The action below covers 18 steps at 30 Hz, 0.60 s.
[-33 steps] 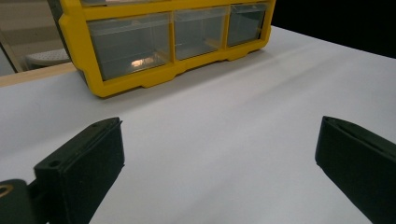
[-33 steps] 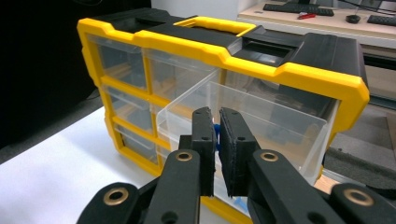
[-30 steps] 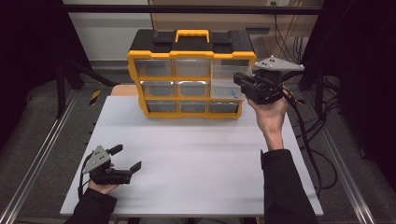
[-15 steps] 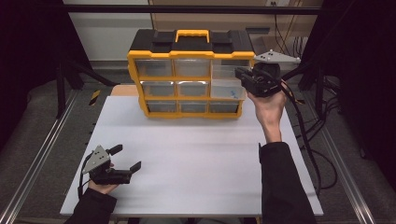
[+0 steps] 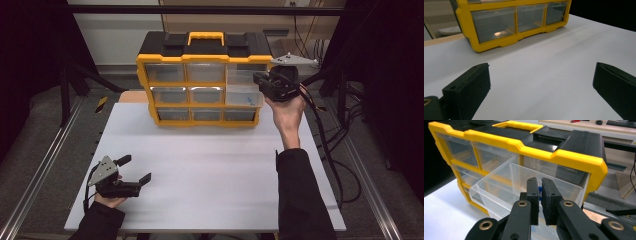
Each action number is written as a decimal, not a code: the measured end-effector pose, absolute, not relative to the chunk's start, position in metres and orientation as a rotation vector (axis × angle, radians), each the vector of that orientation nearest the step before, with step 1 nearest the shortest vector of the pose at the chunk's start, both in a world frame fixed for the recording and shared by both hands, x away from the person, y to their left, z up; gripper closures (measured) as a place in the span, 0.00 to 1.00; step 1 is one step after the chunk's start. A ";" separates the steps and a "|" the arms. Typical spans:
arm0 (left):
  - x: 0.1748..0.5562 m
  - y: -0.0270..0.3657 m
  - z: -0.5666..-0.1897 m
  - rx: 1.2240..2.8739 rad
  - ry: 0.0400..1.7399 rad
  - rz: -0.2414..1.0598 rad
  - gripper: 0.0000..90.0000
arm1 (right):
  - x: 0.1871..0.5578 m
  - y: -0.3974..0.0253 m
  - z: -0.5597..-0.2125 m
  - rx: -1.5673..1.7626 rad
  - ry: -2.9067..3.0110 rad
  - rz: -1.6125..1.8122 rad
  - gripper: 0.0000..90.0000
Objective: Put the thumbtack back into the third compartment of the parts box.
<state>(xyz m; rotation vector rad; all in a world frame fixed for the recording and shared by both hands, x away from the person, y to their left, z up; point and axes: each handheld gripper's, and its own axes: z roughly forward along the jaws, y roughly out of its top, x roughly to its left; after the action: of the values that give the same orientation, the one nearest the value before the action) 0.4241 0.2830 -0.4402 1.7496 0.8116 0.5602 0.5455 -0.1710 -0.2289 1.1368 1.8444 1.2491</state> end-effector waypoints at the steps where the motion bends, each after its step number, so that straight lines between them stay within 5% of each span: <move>1: 0.424 0.283 -0.440 1.750 0.812 0.560 0.01 | 0.547 -0.172 -0.230 1.143 1.843 1.244 0.94; 18: 0.425 0.283 -0.441 1.750 0.812 0.559 0.01 | 0.558 -0.179 -0.239 1.195 1.845 1.205 0.94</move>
<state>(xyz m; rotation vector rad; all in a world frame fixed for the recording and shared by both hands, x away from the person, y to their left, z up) 0.4246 0.2832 -0.4405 1.7498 0.8122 0.5595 0.5578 -0.1793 -0.2389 1.1952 1.8454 1.2052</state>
